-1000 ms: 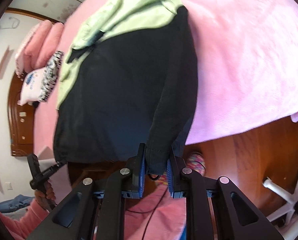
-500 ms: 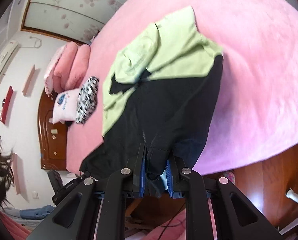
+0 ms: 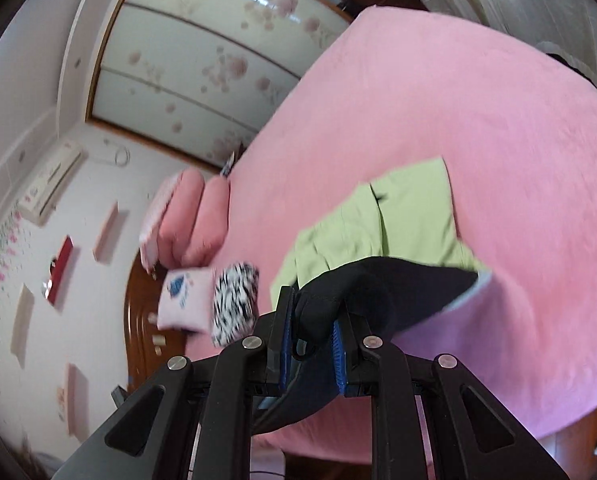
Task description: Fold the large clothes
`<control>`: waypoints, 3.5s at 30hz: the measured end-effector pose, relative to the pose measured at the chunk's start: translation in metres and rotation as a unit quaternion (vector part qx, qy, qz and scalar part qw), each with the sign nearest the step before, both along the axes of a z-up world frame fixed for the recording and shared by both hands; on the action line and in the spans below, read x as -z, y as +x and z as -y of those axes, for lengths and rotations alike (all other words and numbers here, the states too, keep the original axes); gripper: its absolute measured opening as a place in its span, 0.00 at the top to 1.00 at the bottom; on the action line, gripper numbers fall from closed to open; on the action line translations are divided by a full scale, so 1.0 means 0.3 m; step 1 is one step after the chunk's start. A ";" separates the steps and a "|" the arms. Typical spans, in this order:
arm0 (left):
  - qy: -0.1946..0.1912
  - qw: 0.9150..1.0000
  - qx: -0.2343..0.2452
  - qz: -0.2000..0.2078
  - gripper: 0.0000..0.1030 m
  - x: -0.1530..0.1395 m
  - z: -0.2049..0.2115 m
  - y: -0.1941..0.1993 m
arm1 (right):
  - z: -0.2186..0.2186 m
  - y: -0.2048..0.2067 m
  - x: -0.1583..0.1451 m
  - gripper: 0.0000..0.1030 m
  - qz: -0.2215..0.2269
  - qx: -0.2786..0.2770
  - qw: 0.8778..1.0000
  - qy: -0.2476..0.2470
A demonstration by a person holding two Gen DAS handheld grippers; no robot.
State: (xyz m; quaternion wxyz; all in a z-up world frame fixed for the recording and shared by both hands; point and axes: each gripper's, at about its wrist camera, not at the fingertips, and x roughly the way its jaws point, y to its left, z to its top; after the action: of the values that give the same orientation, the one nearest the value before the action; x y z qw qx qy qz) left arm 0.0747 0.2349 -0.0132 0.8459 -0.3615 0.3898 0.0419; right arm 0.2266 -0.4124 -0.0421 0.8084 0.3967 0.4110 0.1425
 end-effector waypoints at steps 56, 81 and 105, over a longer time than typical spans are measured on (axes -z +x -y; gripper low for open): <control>0.125 0.937 0.171 -0.279 0.66 0.794 -0.073 1.022 | -0.007 0.646 0.724 0.24 -0.248 -0.029 0.947 -0.203; 0.095 0.935 0.171 -0.295 0.94 0.966 -0.019 0.845 | -0.009 0.463 0.762 0.96 -0.265 0.014 0.951 -0.160; 0.169 0.933 0.274 -0.161 0.93 0.577 0.348 0.767 | -0.528 0.422 0.458 0.70 -0.097 -0.124 0.953 -0.259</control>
State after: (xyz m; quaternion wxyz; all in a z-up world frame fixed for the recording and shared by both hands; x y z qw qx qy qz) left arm 0.3047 0.1306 -0.1864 0.7989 -0.0809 0.5921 -0.0683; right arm 0.3533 -0.2539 -0.1794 0.8157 0.1318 0.5558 0.0913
